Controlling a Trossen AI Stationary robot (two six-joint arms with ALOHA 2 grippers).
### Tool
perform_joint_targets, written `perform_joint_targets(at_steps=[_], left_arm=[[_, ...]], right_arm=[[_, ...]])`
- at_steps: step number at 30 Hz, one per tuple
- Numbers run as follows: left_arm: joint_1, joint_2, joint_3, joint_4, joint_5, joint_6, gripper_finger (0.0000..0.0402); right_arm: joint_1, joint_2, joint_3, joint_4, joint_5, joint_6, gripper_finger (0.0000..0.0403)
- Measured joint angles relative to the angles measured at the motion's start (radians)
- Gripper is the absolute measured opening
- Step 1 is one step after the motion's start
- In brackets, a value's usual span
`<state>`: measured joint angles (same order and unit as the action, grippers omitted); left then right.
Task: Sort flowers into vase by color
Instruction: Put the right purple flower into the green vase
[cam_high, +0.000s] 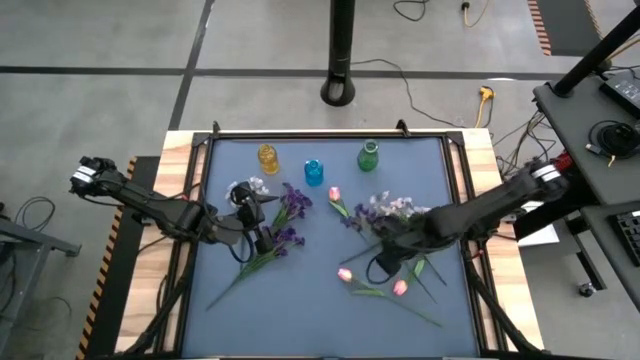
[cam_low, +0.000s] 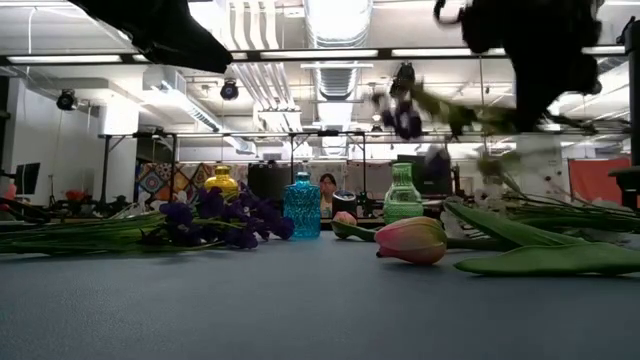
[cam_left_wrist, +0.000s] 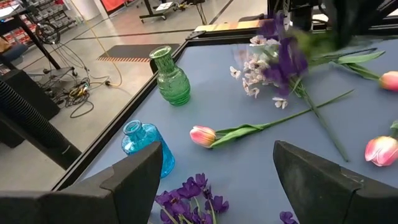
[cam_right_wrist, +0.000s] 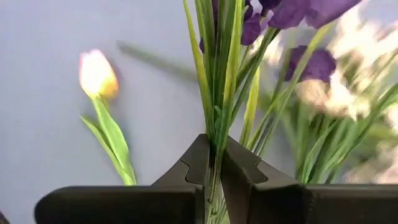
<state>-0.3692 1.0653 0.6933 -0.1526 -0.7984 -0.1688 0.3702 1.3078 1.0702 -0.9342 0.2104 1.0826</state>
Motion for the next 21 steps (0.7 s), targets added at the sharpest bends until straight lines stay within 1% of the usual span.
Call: perform_joint_targets(at_steps=[4, 5, 8, 9, 11, 16, 21], left_arm=[[0.000, 0.000, 0.000, 0.004, 0.003, 0.000, 0.0288], [0.000, 0.000, 0.000, 0.004, 0.003, 0.000, 0.0288], [0.000, -0.001, 0.000, 0.004, 0.004, -0.006, 0.0288], [0.000, -0.001, 0.003, 0.002, 0.004, -0.009, 0.0288], [0.000, -0.001, 0.014, 0.004, 0.007, -0.017, 0.0288], [0.000, 0.000, 0.033, 0.004, 0.023, -0.019, 0.0288], [0.000, 0.000, 0.035, 0.004, 0.024, -0.019, 0.0288]], right_arm=[[0.025, -0.115, -0.004, 0.003, 0.133, -0.021, 0.0022], [0.030, -0.140, -0.006, 0.003, 0.147, -0.020, 0.0022], [0.035, -0.207, -0.009, 0.009, 0.124, -0.009, 0.0022], [0.043, -0.230, -0.009, 0.036, 0.136, -0.012, 0.0022], [0.072, -0.276, -0.009, 0.129, 0.196, -0.054, 0.0022], [0.130, -0.353, -0.009, 0.332, 0.302, -0.296, 0.0022], [0.156, -0.364, -0.041, 0.531, 0.460, -0.585, 0.0022]])
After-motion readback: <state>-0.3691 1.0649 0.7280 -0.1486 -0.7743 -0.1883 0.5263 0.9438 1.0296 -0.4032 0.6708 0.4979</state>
